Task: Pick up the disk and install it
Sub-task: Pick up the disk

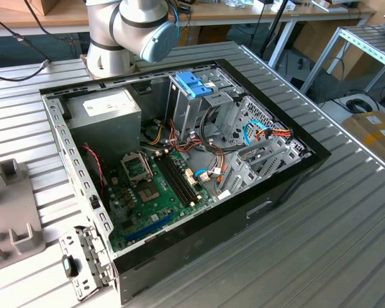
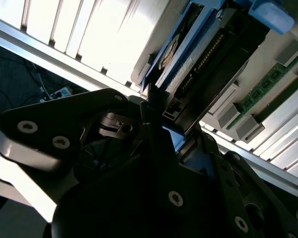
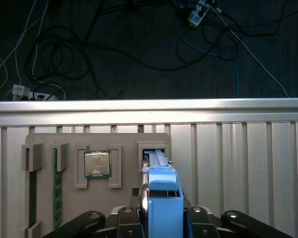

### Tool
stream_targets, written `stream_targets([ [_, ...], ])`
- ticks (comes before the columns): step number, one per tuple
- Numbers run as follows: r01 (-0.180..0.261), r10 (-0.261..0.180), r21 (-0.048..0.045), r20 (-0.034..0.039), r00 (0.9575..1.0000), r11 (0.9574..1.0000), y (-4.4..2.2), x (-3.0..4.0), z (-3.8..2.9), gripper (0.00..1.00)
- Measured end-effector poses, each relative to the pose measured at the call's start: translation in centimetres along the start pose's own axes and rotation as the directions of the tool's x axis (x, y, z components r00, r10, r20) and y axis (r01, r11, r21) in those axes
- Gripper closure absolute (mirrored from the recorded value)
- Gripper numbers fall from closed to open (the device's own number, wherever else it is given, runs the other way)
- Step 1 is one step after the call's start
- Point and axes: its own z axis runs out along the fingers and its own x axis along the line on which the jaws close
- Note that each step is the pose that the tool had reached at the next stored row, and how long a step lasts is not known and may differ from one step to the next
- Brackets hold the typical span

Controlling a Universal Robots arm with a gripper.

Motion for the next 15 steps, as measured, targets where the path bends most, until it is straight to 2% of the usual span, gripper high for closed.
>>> stream_targets([
  [15,0.0,0.0,-0.0001,-0.0001,1.0,1.0,0.03,-0.02,-0.69,0.63],
])
